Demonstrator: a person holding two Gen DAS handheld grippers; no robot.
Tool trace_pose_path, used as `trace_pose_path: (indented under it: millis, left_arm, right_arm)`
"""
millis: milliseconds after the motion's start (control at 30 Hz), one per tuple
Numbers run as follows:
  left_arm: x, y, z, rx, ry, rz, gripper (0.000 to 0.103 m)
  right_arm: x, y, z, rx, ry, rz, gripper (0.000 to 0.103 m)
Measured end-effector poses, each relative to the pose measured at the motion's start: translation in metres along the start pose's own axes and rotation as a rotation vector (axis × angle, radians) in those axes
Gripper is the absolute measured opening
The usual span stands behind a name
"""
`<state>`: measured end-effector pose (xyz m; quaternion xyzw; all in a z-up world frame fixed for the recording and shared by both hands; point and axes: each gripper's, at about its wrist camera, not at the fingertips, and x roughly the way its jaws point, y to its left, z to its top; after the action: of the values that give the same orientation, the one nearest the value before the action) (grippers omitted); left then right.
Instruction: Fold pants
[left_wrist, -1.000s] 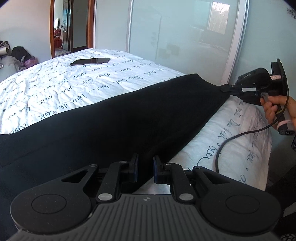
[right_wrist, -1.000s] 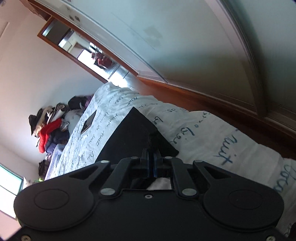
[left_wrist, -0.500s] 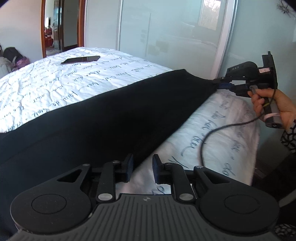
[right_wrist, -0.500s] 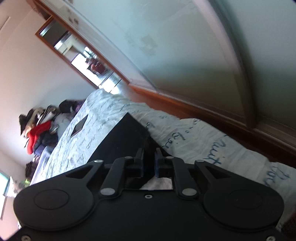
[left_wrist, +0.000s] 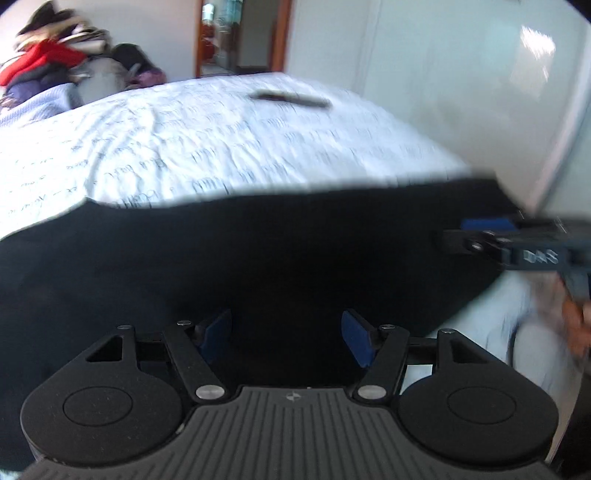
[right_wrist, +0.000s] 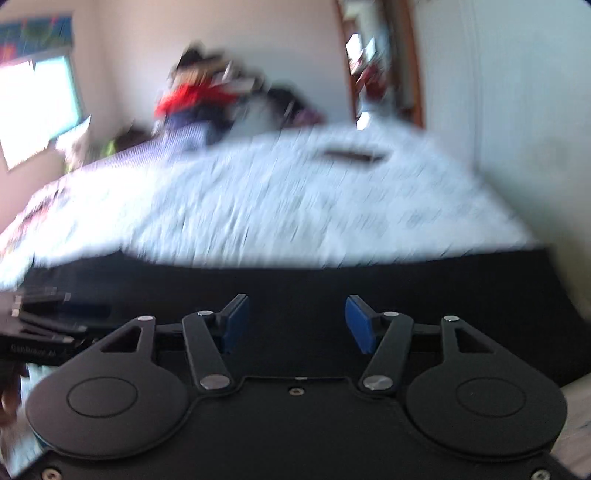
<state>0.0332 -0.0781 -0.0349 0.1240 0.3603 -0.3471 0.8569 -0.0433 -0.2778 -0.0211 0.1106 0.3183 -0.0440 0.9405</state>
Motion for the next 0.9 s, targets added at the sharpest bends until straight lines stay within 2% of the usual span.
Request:
trace_pose_path:
  millis: [67,100,167,267,333,400,467,500,567,667,733,767,900]
  left_arm:
    - [-0.012,-0.012,-0.010,0.090,-0.033,0.023,0.069]
    - [-0.017,-0.013,-0.011,0.102,-0.047,0.025,0.069]
    - [-0.029,-0.004,-0.008,0.071,-0.102,0.039,0.070]
    - [-0.033,0.015,0.006,-0.025,-0.178,0.135,0.077]
    - [-0.027,0.030,0.013,-0.081,-0.172,0.213,0.081]
    - [-0.017,0.043,0.011,-0.109,-0.112,0.249,0.081]
    - [-0.011,0.048,0.001,-0.114,-0.050,0.246,0.081]
    - [-0.012,0.049,-0.007,-0.103,-0.043,0.241,0.082]
    - [-0.014,0.043,-0.018,-0.076,-0.068,0.264,0.086]
    - [-0.009,0.034,-0.020,-0.082,-0.107,0.317,0.099]
    - [-0.007,0.027,-0.028,-0.049,-0.146,0.356,0.101]
    - [-0.009,0.023,-0.027,-0.031,-0.156,0.366,0.102]
    - [-0.008,0.026,-0.025,-0.037,-0.162,0.341,0.103]
  right_arm:
    - [0.011,0.002,-0.015,-0.056,0.084,-0.017,0.058]
    - [0.009,0.004,-0.020,-0.100,0.089,-0.030,0.058]
    - [0.001,0.006,-0.013,-0.107,0.086,-0.050,0.053]
    - [-0.004,0.016,0.013,-0.097,0.015,0.016,0.053]
    - [0.009,0.031,0.024,-0.124,0.013,0.084,0.053]
    - [0.029,0.046,0.025,-0.166,0.070,0.143,0.053]
    - [0.051,0.054,0.017,-0.224,0.174,0.150,0.052]
    - [0.054,0.058,0.014,-0.265,0.181,0.136,0.052]
    - [0.052,0.060,0.025,-0.250,0.154,0.145,0.050]
    - [0.057,0.070,0.064,-0.171,0.071,0.281,0.050]
    - [0.074,0.087,0.086,-0.164,0.064,0.412,0.050]
    - [0.090,0.096,0.096,-0.164,0.075,0.483,0.050]
    - [0.161,0.128,0.117,-0.158,0.197,0.629,0.050]
